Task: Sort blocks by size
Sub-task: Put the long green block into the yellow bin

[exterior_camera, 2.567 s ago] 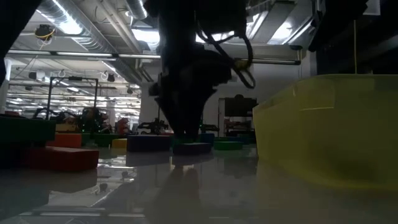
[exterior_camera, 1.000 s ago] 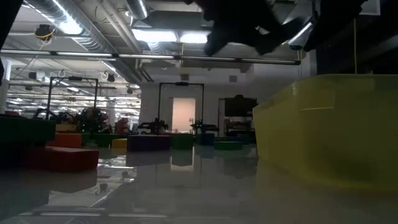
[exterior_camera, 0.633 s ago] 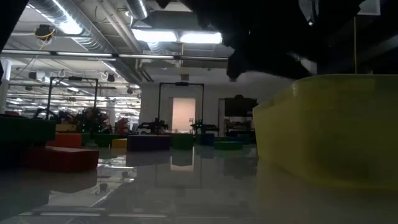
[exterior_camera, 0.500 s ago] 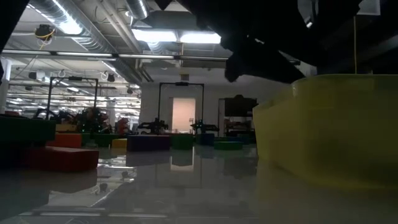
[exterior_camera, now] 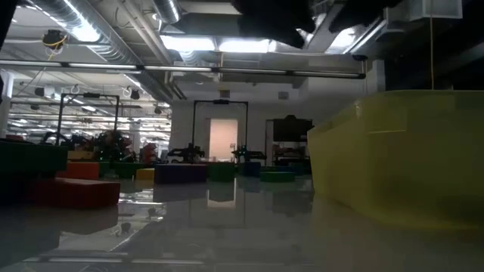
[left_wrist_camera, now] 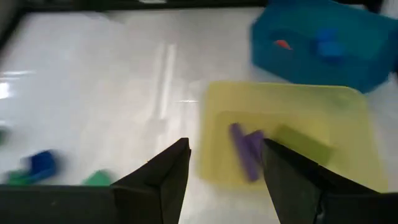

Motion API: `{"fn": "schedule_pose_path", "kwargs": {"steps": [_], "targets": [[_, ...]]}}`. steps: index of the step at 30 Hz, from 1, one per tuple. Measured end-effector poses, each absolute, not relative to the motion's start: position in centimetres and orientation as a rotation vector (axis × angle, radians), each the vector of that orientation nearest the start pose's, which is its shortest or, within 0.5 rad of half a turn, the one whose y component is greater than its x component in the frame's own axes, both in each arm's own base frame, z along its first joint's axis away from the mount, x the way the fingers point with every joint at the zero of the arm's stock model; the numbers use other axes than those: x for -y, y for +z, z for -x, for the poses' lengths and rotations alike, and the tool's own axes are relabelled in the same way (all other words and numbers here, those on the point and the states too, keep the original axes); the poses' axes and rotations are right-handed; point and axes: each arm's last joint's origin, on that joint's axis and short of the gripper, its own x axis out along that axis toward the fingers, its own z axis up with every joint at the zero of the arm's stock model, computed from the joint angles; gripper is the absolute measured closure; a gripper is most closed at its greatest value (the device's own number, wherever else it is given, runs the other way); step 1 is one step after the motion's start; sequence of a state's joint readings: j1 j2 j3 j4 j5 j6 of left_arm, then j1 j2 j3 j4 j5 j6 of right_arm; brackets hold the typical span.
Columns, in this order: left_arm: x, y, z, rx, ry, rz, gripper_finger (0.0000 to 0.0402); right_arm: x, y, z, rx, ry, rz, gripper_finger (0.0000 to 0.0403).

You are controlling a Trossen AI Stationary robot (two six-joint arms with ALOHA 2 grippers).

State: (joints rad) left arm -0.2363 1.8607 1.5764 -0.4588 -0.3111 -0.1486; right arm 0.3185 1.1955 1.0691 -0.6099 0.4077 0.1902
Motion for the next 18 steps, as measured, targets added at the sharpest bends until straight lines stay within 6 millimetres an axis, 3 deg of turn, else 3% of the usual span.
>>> {"fn": "schedule_pose_path", "kwargs": {"steps": [6,10,13,18], "targets": [[8.1,28.9,-37.8,-0.744,0.236,-0.113,0.0218,-7.3,30.1,-25.9,-0.663,-0.112,0.187,0.0296],[7.3,29.1,-34.4,-0.732,0.260,-0.061,0.0218,-7.0,29.0,-27.7,-0.656,-0.146,0.245,0.0252],[6.6,28.6,-31.9,-0.717,0.292,-0.013,0.0218,-5.8,28.2,-28.9,-0.680,-0.122,0.278,0.0235],[5.9,27.4,-28.6,-0.639,0.312,0.051,0.0218,-2.1,26.6,-30.5,-0.763,-0.020,0.202,0.0231]]}}
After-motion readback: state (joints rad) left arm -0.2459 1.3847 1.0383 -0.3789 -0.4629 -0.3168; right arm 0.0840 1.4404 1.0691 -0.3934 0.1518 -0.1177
